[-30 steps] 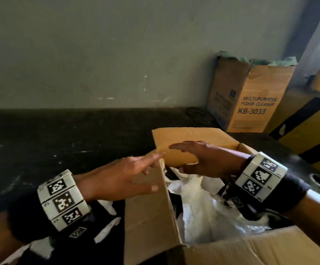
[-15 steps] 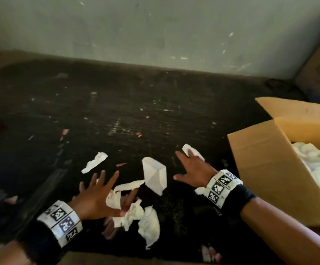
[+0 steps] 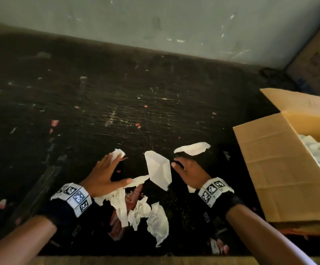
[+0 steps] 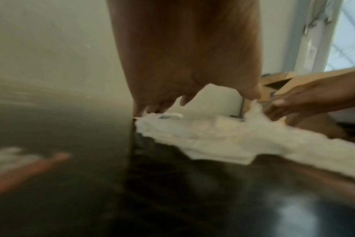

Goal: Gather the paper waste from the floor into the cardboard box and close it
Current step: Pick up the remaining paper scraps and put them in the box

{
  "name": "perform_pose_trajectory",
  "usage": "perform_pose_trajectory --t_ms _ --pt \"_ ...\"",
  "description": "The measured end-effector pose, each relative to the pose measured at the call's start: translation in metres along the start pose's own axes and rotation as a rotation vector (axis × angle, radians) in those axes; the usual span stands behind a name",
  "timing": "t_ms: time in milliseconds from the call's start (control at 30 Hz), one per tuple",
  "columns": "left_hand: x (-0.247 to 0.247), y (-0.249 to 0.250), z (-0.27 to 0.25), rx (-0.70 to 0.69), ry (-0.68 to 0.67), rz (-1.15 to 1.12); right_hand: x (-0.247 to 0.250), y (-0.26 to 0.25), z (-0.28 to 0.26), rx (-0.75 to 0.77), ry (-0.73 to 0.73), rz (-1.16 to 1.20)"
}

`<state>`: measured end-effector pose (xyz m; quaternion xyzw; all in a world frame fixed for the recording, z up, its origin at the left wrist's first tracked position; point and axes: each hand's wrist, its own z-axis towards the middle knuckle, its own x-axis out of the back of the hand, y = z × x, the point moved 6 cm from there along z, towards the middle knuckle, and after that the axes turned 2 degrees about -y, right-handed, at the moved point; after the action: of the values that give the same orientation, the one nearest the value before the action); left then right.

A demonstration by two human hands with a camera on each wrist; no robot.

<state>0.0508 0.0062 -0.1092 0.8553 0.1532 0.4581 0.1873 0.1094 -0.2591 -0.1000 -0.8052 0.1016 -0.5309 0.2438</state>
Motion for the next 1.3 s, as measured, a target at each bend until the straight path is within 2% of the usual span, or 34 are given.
perform_pose_trajectory --t_ms 67,133,167,233,333,467,633,733,867,967,1133,1300 --pt "-0.004 0.011 -0.004 -0.081 -0.014 -0.033 0.023 -0.003 0.012 0.021 0.151 0.003" --pt "-0.006 0.013 -0.008 -0.115 -0.014 0.009 0.045 0.007 0.026 -0.031 0.242 -0.049" --pt "-0.008 0.012 -0.009 -0.115 -0.029 0.046 0.05 0.014 0.033 -0.08 0.223 -0.106" --pt "-0.013 0.005 -0.015 -0.094 -0.08 0.126 0.05 0.028 0.044 -0.17 0.074 -0.21" --pt "-0.021 -0.004 -0.022 -0.085 -0.115 0.184 0.034 0.036 0.047 -0.221 -0.128 -0.253" --pt "-0.028 -0.001 -0.024 -0.11 -0.125 0.212 0.015 0.029 0.029 -0.183 -0.209 -0.159" --pt "-0.037 0.011 -0.021 -0.17 -0.167 0.267 -0.011 0.022 -0.01 -0.082 -0.395 -0.284" --pt "-0.039 0.017 -0.019 -0.174 -0.193 0.266 -0.027 0.013 -0.028 -0.031 -0.429 -0.312" --pt "-0.051 0.02 -0.013 -0.171 -0.204 0.327 -0.055 -0.003 -0.039 0.084 -0.383 -0.379" --pt "-0.054 0.02 -0.01 -0.161 -0.202 0.346 -0.067 -0.016 -0.035 0.115 -0.363 -0.368" --pt "-0.045 0.025 0.0 -0.192 -0.161 0.309 -0.068 -0.039 -0.015 0.185 -0.406 -0.274" --pt "-0.025 0.026 -0.006 -0.238 -0.12 0.252 -0.045 -0.047 -0.015 0.236 -0.399 -0.233"
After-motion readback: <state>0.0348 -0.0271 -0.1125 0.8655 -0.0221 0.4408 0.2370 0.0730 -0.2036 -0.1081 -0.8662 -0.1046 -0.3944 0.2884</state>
